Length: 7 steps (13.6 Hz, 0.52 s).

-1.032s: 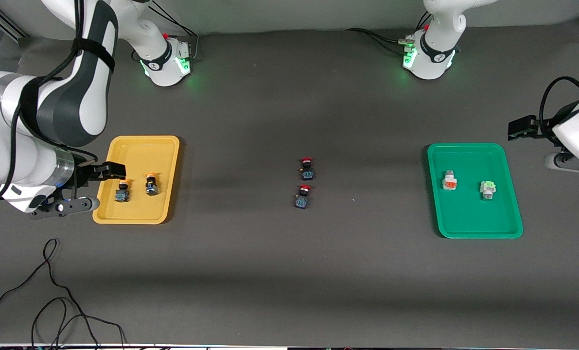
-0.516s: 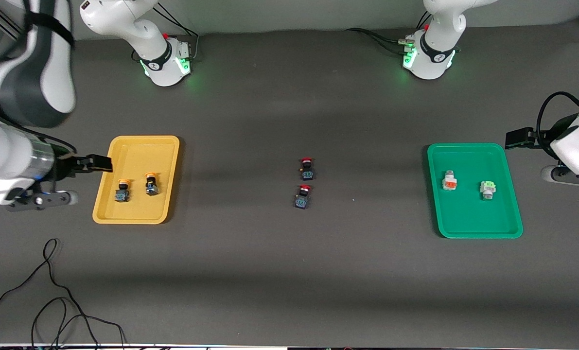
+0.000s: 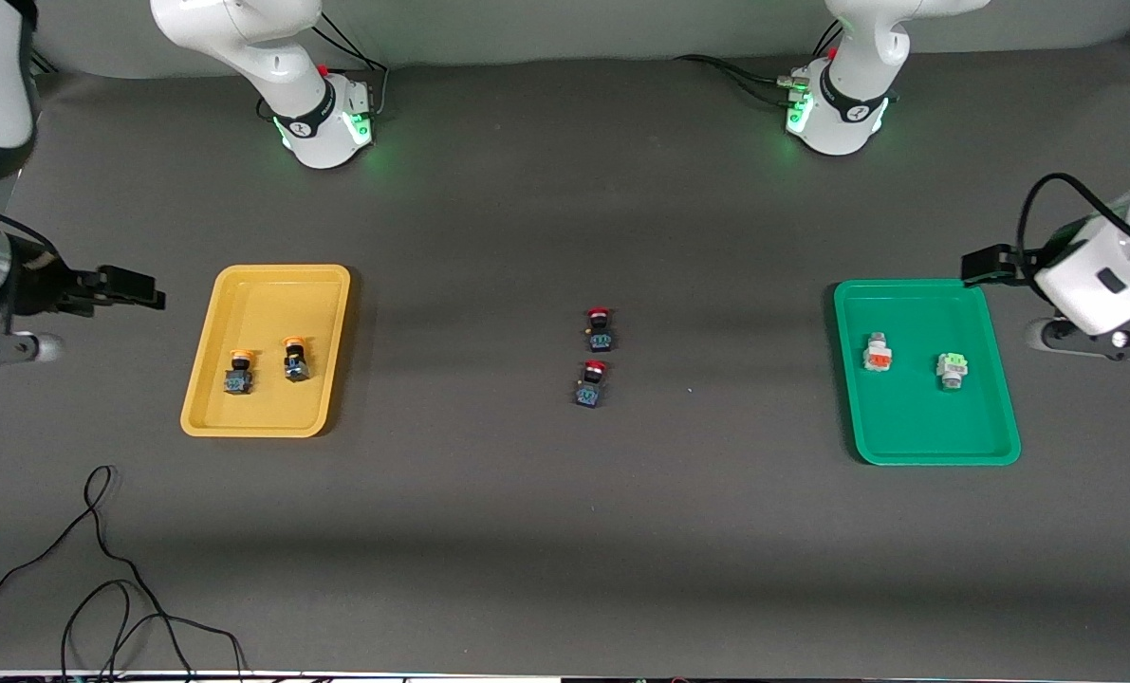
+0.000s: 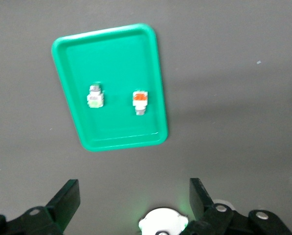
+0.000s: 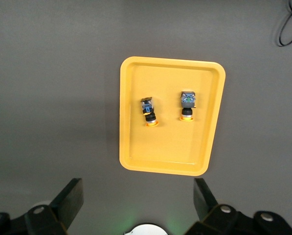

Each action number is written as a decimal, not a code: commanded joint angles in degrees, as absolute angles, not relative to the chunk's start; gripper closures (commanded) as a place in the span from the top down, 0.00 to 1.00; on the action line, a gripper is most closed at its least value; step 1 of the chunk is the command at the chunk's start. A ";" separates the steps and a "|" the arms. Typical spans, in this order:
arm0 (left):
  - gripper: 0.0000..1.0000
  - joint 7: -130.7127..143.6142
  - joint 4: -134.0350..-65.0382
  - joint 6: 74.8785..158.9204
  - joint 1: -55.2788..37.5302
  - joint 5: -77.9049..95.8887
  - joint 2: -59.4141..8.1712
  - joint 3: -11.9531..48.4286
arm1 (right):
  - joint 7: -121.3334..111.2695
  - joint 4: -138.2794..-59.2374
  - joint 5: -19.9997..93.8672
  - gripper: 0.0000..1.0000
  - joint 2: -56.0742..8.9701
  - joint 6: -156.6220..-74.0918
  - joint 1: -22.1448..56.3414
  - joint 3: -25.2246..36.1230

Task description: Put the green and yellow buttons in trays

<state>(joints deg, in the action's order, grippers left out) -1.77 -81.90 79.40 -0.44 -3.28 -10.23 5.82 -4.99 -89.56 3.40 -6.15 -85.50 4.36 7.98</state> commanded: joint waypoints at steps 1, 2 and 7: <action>1.00 1.92 -91.92 87.43 -3.42 -1.49 -3.26 3.96 | -3.25 -94.21 1.85 1.00 -1.41 -87.71 -3.41 0.46; 1.00 2.46 -92.02 88.50 -4.91 -1.76 -3.17 3.96 | -3.25 -95.26 1.85 1.00 -0.36 -88.24 -4.04 0.09; 1.00 1.76 -90.88 88.68 -4.22 -1.49 -4.66 3.69 | -3.08 -98.35 -0.08 1.00 2.73 -90.35 -3.34 0.09</action>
<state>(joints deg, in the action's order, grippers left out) 1.82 -89.69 87.76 -4.25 -2.41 -5.66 4.71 -4.67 -96.37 2.33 0.74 -88.95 -3.52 0.75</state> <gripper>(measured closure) 0.000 0.000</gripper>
